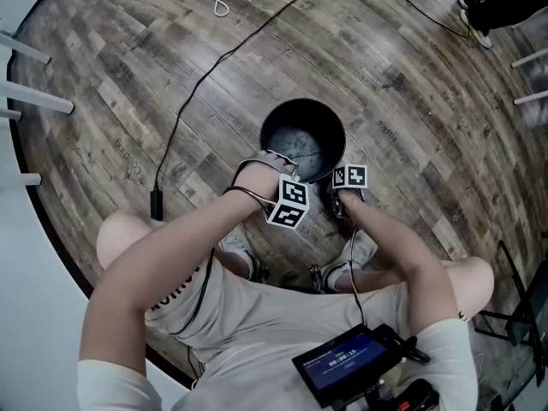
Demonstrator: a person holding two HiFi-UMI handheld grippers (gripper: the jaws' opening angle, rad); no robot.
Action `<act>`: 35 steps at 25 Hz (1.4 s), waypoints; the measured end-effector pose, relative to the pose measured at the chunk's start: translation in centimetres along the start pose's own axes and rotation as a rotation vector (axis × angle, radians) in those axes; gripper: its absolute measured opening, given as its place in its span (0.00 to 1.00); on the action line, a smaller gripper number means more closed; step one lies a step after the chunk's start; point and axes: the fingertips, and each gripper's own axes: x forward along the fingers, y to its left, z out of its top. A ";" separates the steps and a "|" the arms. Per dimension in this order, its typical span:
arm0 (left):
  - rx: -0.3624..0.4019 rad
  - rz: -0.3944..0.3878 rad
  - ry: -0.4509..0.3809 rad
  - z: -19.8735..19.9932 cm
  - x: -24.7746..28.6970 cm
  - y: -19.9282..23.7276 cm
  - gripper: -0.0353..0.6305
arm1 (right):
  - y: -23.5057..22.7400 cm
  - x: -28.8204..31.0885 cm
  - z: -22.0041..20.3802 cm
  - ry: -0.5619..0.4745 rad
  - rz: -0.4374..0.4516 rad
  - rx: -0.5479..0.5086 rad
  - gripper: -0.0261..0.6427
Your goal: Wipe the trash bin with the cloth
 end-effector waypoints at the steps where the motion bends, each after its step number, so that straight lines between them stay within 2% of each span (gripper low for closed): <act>1: -0.013 -0.004 0.002 0.0 0.0 0.0 0.15 | 0.3 -0.9 0.3 0.005 -0.001 -0.020 0.14; 6: -0.098 -0.023 0.008 0.4 -0.1 0.1 0.15 | 1.6 -7.6 1.5 0.013 0.004 -0.090 0.14; 9: -0.187 -0.030 -0.004 1.1 -0.1 0.6 0.15 | 2.6 -12.2 2.0 -0.007 0.024 -0.112 0.14; 12: -0.282 -0.029 -0.040 1.6 -0.4 1.7 0.15 | 4.1 -16.2 2.3 -0.040 0.058 -0.114 0.14; 15: -0.315 -0.047 -0.087 2.0 -1.0 2.0 0.15 | 6.3 -18.8 2.3 -0.070 0.103 -0.110 0.14; 17: -0.292 -0.047 -0.101 2.1 -1.5 1.8 0.19 | 7.5 -19.8 2.8 -0.096 0.129 -0.097 0.14; 21: -0.199 0.022 -0.064 0.8 -2.3 1.6 0.23 | 9.0 -20.0 4.5 -0.133 0.159 -0.066 0.14; 25: -0.146 0.067 -0.030 -0.8 -1.8 0.8 0.22 | 9.8 -18.9 5.2 -0.125 0.165 -0.084 0.14; 28: -0.079 0.105 -0.018 -1.1 -1.6 0.8 0.22 | 10.0 -17.6 5.7 -0.115 0.153 -0.117 0.14; 31: -0.058 0.111 -0.004 -1.0 -1.5 1.0 0.15 | 9.5 -15.7 5.7 -0.100 0.127 -0.144 0.14; 35: -0.040 0.088 0.000 -1.0 -1.2 0.8 0.14 | 8.1 -12.6 4.7 -0.080 0.119 -0.142 0.14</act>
